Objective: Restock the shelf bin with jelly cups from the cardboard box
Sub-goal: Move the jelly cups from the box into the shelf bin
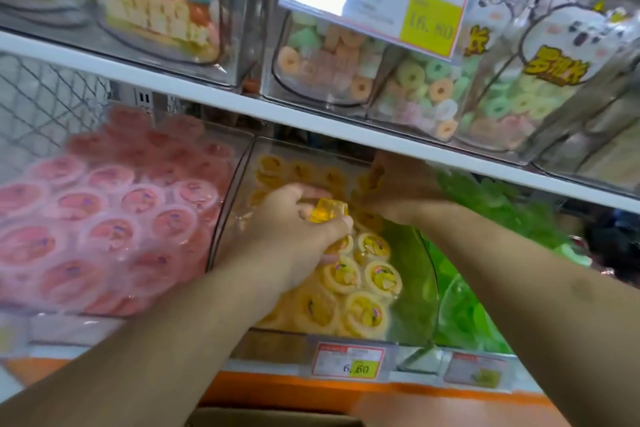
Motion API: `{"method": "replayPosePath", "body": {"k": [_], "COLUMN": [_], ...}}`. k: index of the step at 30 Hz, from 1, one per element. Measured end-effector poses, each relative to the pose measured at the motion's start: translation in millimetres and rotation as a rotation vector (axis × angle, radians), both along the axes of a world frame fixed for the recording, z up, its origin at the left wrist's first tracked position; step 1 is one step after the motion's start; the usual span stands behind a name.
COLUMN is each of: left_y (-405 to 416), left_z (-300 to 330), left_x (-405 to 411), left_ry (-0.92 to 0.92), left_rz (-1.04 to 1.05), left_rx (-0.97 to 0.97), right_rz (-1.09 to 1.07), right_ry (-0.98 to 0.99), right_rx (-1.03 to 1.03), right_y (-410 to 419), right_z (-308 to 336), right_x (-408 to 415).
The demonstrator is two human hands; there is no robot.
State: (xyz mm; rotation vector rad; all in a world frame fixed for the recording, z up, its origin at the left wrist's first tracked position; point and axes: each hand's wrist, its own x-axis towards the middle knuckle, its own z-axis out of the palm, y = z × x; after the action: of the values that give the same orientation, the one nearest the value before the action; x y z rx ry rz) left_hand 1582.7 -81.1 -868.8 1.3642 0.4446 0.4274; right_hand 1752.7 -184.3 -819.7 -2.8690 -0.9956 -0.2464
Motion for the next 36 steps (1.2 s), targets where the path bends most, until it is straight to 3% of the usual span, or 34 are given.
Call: {"method": "replayPosePath", "body": {"k": [21, 31, 36], "left_y": [9.0, 8.9, 8.0], "left_z": [-6.3, -7.0, -6.0], "left_x": [-6.3, -8.9, -11.5], "left_ry": [-0.015, -0.013, -0.004], "left_rz": [-0.009, -0.014, -0.023], "left_rx": [0.02, 0.037, 0.04], "right_rz": [0.03, 0.012, 0.026], "right_ry": [0.035, -0.12, -0.055], "right_rx": [-0.05, -0.022, -0.061], "right_y": [2.1, 5.2, -0.1], "right_z": [-8.0, -16.3, -11.3], "right_x": [26.4, 29.0, 26.4]}}
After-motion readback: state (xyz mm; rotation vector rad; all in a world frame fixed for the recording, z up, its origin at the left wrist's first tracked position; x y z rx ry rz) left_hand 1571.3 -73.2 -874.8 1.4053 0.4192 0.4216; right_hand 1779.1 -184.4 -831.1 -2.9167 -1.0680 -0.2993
